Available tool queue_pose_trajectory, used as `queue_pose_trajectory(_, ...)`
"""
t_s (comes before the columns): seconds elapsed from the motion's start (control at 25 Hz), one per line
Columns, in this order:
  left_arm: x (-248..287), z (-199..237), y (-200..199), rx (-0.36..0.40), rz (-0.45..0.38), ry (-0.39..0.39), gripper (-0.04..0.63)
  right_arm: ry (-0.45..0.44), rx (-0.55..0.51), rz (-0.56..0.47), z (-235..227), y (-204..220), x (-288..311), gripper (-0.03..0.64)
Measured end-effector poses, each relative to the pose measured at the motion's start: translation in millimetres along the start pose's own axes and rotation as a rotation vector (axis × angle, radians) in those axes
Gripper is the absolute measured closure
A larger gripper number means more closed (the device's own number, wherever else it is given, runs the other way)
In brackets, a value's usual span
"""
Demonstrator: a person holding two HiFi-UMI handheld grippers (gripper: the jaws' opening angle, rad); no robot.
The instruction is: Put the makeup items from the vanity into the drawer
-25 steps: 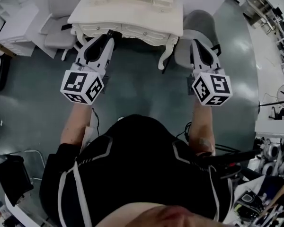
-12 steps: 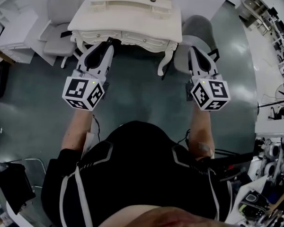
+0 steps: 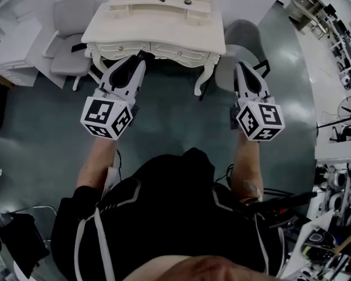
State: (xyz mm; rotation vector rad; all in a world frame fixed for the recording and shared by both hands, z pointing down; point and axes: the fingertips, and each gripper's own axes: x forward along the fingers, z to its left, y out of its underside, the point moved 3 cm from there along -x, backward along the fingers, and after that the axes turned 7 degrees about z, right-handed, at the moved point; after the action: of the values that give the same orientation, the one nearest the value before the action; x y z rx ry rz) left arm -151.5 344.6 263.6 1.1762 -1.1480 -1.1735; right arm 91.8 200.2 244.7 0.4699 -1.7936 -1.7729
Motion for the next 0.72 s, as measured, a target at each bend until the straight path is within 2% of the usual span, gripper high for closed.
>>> queue_pose_trajectory(0.28, 29.3, 10.2, -0.8, 0.007, 0.003, -0.003, 0.506, 0.007, -0.009, -0.036, -19.5, -4.6, 22.2, 0.612)
queue_pose_trajectory(0.72, 122.4, 23.4, -9.8, 0.018, -0.005, -0.063, 0.506, -0.081, -0.036, -0.025, -87.0, -13.5, 101.0, 0.614)
